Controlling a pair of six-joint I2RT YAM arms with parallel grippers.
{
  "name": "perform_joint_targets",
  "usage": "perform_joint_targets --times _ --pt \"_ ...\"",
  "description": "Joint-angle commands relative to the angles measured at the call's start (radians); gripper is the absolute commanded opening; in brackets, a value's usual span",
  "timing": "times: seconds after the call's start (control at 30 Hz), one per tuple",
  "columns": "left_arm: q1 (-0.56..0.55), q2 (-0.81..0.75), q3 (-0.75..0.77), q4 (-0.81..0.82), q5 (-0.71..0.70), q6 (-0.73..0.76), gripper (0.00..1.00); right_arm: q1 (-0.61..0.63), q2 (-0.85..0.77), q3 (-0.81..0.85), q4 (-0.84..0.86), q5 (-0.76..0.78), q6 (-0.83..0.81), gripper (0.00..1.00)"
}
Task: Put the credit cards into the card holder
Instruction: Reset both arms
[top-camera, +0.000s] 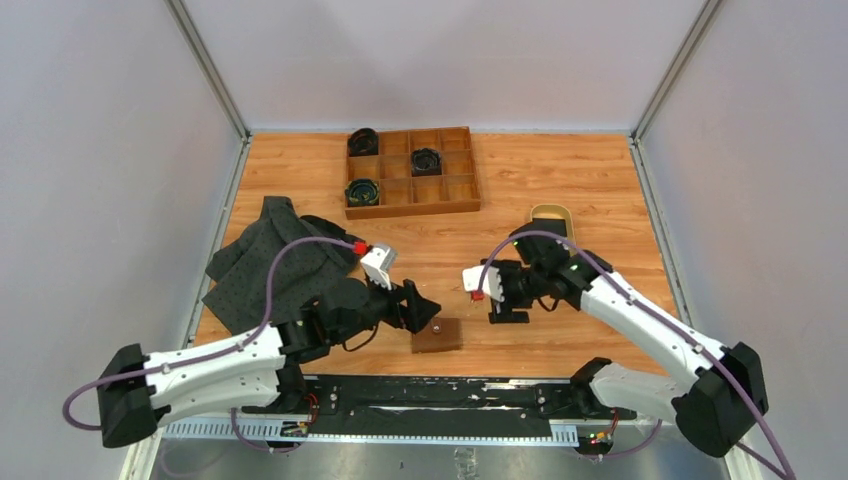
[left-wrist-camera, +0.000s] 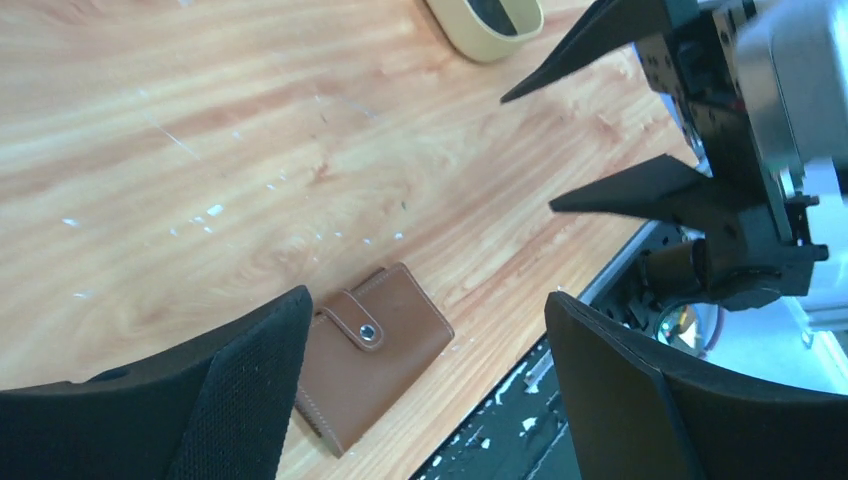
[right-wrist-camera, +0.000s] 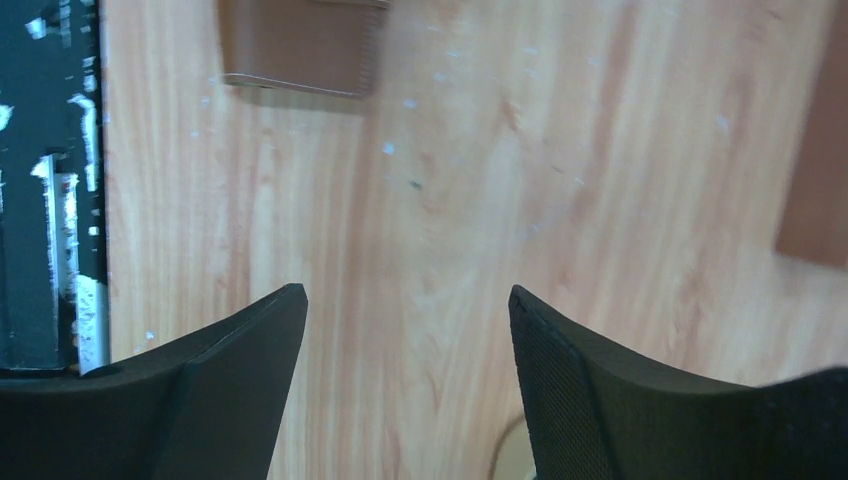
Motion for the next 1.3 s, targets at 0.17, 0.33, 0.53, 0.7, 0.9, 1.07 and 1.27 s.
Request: perform_joint_targets --times 0.17,0.33,0.53,0.7,0.9,1.07,1.27 --pt "0.086 -0.213 0.327 -0.516 -0.082 0.275 1.00 -0.359 -0.191 0.196 -0.093 -0.067 0.250 0.98" --pt "0.276 -0.167 0.497 -0.550 0.106 0.321 1.00 -0.456 -0.259 0.320 -0.017 0.066 0.614 1.00" --pt "0.431 -0.074 0.632 -0.557 0.331 0.304 1.00 -0.456 -0.285 0.440 -0.059 0.081 0.711 1.00" --pt "0.439 -0.089 0.682 -0.612 0.341 0.313 1.00 -0.458 -0.293 0.507 -0.082 0.135 0.807 1.00" --pt "0.440 -0.142 0.699 -0.651 0.336 0.293 1.00 -0.463 -0.301 0.519 -0.092 0.175 0.837 1.00" --pt "0.440 -0.177 0.691 -0.660 0.358 0.271 1.00 -0.477 -0.309 0.521 -0.101 0.144 0.839 1.00" --pt "0.440 -0.208 0.682 -0.661 0.368 0.259 1.00 -0.492 -0.315 0.521 -0.105 0.128 0.837 1.00"
